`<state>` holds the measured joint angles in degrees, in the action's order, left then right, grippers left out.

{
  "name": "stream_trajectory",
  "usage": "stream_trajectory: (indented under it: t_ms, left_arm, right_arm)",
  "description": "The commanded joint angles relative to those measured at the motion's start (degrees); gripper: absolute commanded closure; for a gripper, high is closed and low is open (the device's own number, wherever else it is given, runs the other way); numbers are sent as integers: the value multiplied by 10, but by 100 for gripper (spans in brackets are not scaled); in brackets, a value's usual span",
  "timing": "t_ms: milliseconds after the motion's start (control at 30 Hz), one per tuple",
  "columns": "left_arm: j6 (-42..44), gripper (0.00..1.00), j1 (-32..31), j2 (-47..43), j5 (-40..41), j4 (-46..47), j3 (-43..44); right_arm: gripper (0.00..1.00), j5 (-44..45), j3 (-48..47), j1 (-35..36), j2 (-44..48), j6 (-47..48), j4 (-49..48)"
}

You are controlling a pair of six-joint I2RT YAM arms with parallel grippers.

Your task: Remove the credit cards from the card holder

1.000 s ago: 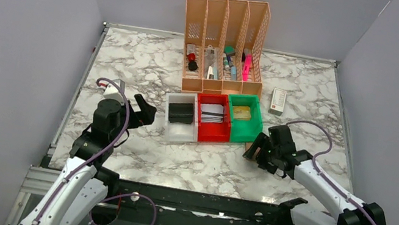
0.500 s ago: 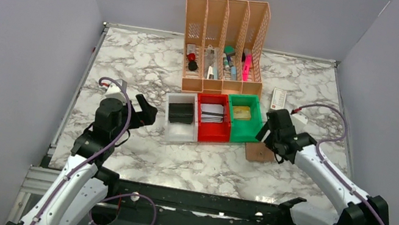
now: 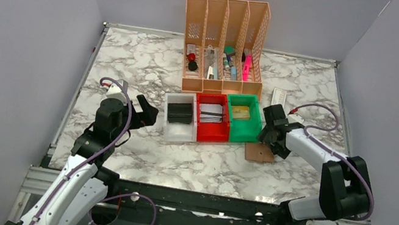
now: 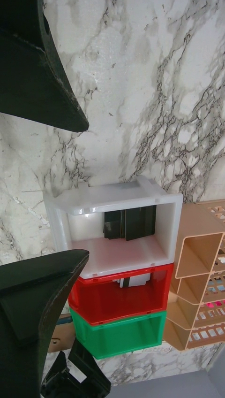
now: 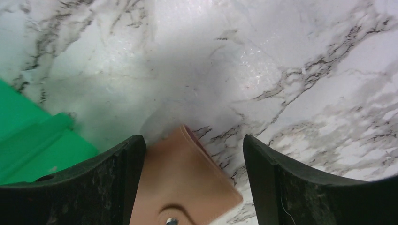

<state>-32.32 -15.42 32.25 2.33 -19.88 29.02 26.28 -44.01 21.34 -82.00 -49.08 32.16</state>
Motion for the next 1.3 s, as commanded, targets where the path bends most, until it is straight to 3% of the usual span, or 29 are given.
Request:
stream_trajectory:
  t_ms: [0,433,633,800,900,1100,1267]
  left_arm:
    - [1,1,-3,-3,-10,-5,13]
    - [-5,1,-2,-17,0,-7,15]
    - [-25,1,-2,-36,8,-5,7]
    - [-30,1,-2,-43,-61,31,-18]
    - [-38,1,-2,-56,-104,66,-52]
    - [-75,3,-2,-68,-205,151,-113]
    - [-62,10,-5,-12,-257,153,-98]
  right_arm:
    - [20,-68,11,-2,-45,-1,-13]
    - [26,-212,162,65,134,2,-48]
    - [27,-226,154,155,117,12,-78]
    - [27,-168,73,331,15,-12,-68]
    - [25,-110,-3,391,-42,-17,-25]
    - [16,-9,-72,409,-46,7,58]
    - [11,-44,-26,409,36,-46,68]
